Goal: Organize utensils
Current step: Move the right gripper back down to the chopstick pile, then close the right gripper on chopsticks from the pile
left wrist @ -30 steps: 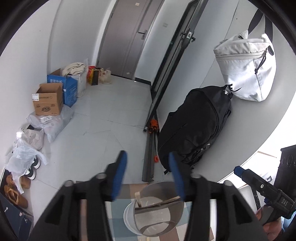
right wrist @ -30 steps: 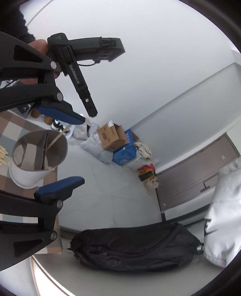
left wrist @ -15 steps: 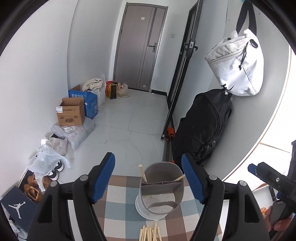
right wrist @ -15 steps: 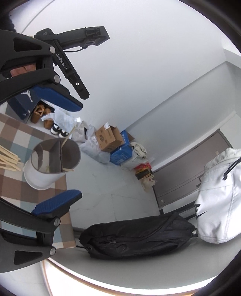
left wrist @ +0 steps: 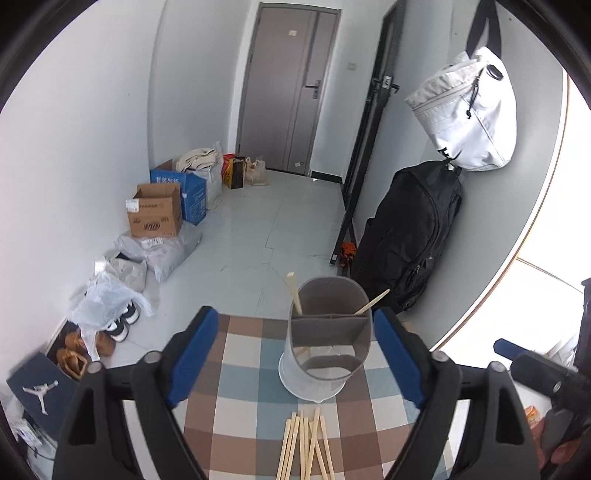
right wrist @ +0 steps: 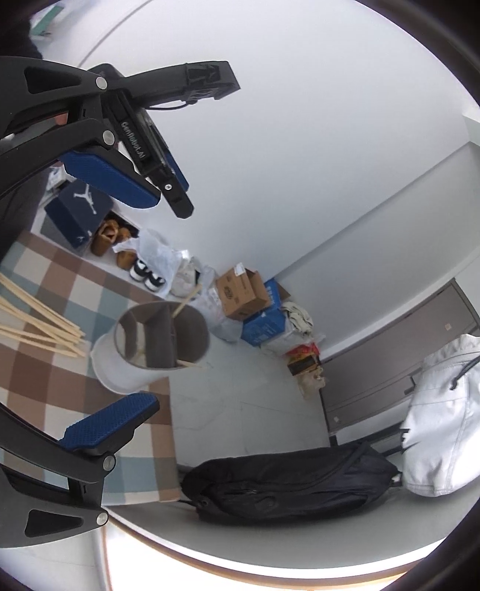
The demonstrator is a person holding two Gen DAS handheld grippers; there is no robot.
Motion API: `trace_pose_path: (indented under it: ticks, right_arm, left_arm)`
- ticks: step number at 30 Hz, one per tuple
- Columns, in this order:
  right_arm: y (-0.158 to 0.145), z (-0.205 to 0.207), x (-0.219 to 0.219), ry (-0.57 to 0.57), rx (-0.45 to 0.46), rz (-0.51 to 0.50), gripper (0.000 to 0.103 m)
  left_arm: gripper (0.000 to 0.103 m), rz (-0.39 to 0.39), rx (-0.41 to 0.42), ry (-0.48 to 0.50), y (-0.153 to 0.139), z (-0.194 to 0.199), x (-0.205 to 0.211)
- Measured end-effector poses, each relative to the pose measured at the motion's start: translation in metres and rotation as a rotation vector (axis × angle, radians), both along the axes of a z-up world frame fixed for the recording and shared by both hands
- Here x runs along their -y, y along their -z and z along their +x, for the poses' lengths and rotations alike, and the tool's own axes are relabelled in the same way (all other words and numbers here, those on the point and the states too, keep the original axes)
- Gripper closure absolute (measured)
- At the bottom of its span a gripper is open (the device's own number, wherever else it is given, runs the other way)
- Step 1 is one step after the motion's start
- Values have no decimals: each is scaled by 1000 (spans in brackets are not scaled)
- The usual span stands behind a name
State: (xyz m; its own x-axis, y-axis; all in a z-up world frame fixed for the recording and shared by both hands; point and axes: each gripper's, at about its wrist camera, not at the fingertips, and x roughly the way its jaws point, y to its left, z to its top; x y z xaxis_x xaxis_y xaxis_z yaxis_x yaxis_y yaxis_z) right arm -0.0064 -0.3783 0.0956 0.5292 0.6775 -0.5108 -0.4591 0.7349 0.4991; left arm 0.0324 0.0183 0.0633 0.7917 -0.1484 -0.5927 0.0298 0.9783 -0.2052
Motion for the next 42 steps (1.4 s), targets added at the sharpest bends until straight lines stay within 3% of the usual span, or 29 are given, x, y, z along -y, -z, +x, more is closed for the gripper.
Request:
trace_pose_path:
  ticks: [6,14,19,28,33,37,42]
  right_arm:
    - [56,-3,-11,-34,-133,-72,4]
    - [133,10,-46,-71,-329,-195,44]
    - [174,28,-73,-75,-419,-245,49]
    - [219,55,-108,22,-444,-398,79]
    - [224,50,-113,82,-440,-386,80]
    - [223,49,-124,95,-404,-441,81]
    - [221,45,-132,127,-358,-531,93]
  left_arm:
    - [18,21,-45,-34,38,-6,-9]
    - [18,-9,-157,-104,88,0,-39]
    - [18,-30,-232,-116,105,7,-54]
    - [18,-107,-319,-167,115,8,-73]
    - [18,-162,-358,-195,120,12,-82]
    - [18,-166,-359,-208,120,11,-81]
    - [18,-136,-372,-215,123,13,-81]
